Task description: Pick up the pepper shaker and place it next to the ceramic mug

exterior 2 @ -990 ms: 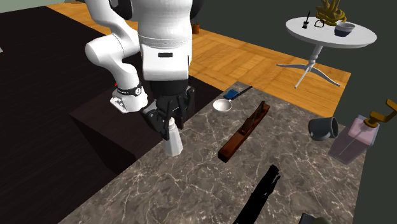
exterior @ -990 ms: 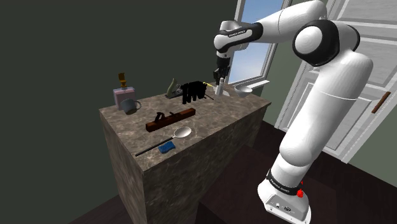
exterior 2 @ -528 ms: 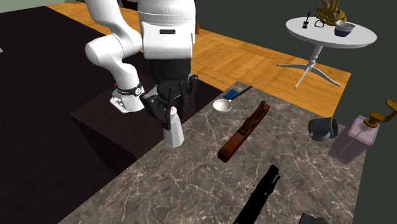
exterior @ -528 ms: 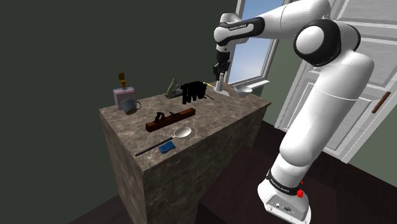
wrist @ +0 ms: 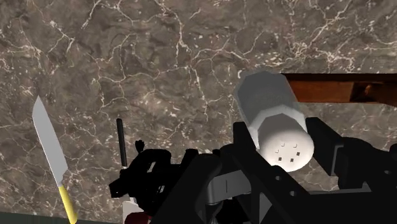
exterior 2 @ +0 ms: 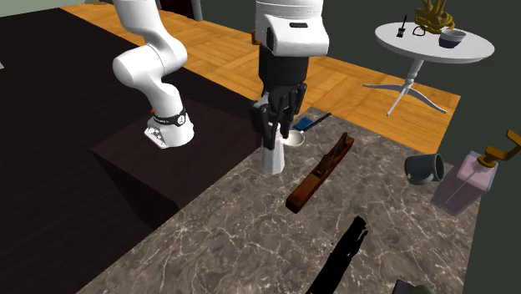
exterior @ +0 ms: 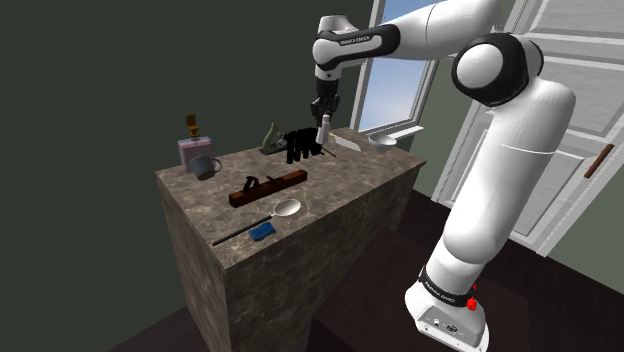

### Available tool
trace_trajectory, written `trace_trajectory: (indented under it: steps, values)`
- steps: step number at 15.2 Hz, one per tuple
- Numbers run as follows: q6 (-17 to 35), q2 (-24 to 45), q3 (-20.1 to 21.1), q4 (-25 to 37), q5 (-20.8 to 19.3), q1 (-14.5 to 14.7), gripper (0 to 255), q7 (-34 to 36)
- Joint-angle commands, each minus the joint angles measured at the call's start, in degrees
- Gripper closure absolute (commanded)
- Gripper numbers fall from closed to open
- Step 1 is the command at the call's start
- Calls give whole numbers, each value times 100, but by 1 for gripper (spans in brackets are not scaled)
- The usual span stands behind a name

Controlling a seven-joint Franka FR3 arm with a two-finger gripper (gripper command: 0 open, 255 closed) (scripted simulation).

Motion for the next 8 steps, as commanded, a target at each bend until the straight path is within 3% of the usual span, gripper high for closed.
trace_trajectory:
  steps: [1, 8]
  values:
    - [-68, 143, 118, 186, 5, 128, 255, 248]
    - [-398, 814, 472, 1094, 2, 576, 255, 1026]
